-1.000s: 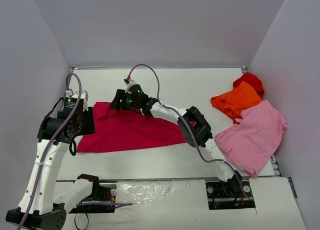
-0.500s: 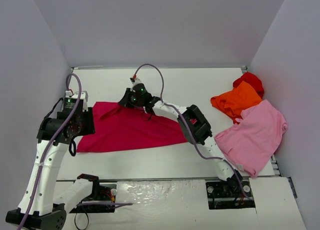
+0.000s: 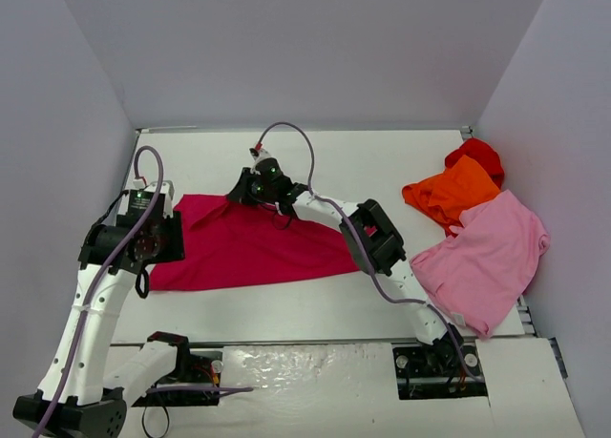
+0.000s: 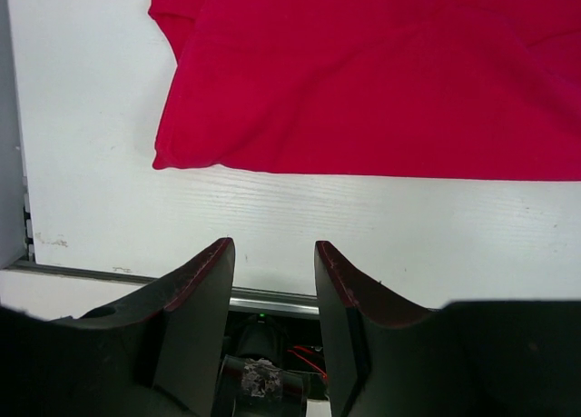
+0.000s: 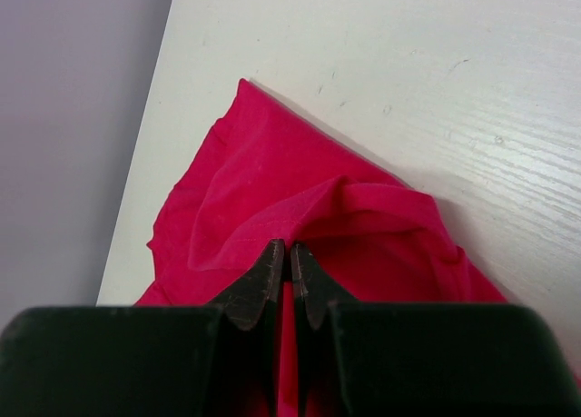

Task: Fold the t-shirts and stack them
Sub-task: Fold the other side of the tshirt into a rectangle

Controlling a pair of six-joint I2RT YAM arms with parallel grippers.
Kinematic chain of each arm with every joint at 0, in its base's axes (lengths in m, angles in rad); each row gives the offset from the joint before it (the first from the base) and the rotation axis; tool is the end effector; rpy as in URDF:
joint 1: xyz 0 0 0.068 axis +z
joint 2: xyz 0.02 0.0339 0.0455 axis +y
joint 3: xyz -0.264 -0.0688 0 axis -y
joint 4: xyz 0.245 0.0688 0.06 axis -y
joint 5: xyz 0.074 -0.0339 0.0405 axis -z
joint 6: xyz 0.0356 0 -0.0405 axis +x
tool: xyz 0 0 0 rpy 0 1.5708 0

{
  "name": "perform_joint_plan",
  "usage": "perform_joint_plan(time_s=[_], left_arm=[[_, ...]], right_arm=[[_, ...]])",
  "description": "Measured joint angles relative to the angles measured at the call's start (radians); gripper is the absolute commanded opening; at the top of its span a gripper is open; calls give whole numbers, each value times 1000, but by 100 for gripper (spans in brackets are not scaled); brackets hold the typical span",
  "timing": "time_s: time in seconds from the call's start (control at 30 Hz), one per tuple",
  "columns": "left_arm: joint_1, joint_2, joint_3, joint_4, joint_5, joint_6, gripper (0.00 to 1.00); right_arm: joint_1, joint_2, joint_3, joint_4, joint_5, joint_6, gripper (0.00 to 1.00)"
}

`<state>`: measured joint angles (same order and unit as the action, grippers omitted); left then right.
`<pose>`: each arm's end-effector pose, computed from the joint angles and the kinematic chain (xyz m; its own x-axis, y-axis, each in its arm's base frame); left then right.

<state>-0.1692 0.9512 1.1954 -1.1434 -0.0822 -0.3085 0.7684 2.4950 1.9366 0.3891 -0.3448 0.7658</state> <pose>0.1563 -0.0237 0.3602 -0.7709 -0.1753 -0.6124 -0.1224 0.9842 -0.1277 0.4060 0.4091 0.1755 -0.7067 0.2241 -0.6710 -0.5602 0.4020 0.7243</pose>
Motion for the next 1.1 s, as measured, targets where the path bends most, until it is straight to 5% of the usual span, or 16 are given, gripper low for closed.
perform_joint_plan(time_s=[0.1, 0.2, 0.27, 0.73, 1.1], left_arm=[[0, 1, -2, 11, 3, -13, 44], [0, 0, -6, 35, 1, -40, 81], [0, 3, -23, 60, 8, -67, 97], [-1, 208, -215, 329, 79, -279, 97], [-9, 296, -199, 450, -43, -297, 97]], right_arm=[[6, -41, 0, -25, -6, -7, 0], [15, -109, 0, -48, -8, -19, 0], [23, -164, 0, -59, -7, -34, 0], [43, -313, 18, -147, 30, -131, 0], [36, -312, 18, -170, 31, -148, 0]])
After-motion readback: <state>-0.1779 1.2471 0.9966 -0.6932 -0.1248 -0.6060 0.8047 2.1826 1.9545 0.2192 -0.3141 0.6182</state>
